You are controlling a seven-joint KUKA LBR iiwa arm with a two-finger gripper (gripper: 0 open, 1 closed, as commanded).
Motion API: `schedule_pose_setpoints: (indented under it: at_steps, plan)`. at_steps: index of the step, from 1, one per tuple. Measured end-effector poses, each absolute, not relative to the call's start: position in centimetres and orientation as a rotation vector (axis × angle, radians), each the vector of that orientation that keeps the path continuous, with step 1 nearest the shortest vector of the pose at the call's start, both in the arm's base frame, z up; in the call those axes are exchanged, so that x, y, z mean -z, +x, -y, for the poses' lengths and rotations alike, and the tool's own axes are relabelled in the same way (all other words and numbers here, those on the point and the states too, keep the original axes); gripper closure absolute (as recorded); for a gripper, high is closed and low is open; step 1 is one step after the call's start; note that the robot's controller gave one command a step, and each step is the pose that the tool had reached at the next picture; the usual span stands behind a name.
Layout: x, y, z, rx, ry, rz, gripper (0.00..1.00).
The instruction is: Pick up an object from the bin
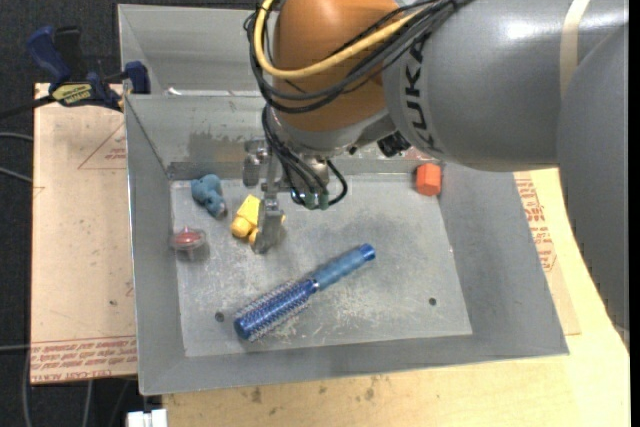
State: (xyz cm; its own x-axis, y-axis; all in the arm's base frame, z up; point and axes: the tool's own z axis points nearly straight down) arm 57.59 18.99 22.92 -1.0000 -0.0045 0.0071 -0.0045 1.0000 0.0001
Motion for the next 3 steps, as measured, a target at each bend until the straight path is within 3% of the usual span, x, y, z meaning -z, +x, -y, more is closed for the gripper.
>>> schedule_pose_setpoints:
  at_steps: [1,2,3]
  plan:
    - [-17.2,52.0,-15.1,-0.002,0.199,3.128,0.00]
    - [-7.3,48.4,-16.9,0.006,0.327,3.137,0.00]
    - [-7.3,48.1,-16.8,0.003,0.325,3.124,1.00]
